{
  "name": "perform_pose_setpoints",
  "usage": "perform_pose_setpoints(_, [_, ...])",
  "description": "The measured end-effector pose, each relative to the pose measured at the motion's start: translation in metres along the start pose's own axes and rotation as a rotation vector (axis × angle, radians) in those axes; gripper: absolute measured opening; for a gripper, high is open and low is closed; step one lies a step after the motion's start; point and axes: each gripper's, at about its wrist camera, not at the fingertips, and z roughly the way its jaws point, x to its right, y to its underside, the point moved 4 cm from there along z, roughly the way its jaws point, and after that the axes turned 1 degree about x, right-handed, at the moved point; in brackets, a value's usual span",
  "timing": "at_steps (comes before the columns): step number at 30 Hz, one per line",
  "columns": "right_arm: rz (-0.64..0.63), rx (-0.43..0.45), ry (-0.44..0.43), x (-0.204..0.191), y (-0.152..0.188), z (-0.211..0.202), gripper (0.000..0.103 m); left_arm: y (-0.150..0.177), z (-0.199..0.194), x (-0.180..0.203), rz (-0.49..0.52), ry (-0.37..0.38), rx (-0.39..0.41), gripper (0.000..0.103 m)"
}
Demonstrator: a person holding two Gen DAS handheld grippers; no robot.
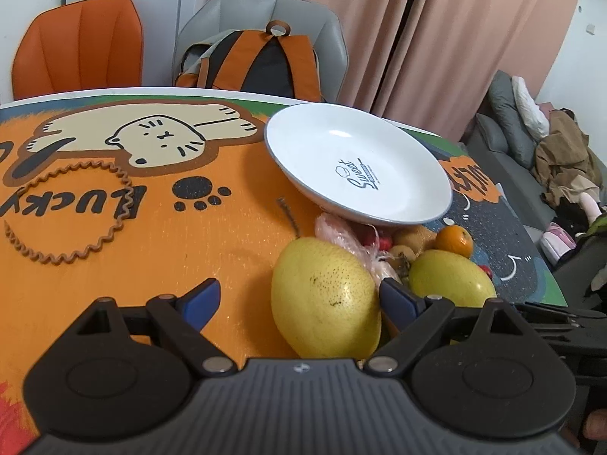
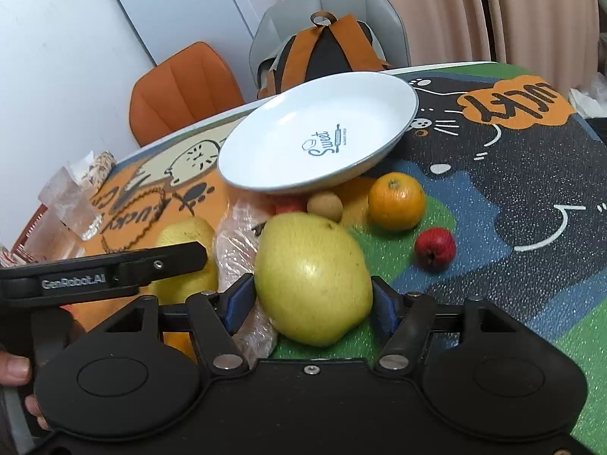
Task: Organize fruits
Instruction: 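Grasp the yellow pear with the left tool while the right tool grasps the pale green pear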
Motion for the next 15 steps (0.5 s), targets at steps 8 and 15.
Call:
perform_pose_setpoints(8, [-0.007, 0.003, 0.022, 0.0, 0.005, -0.008, 0.06, 0.005, 0.011, 0.002, -0.046, 0.041, -0.017, 0.077])
perform_pose_setpoints(15, [0.015, 0.017, 0.034, 0.009, 0.008, -0.02, 0.06, 0.005, 0.022, 0.01, -0.024, 0.05, -0.008, 0.073])
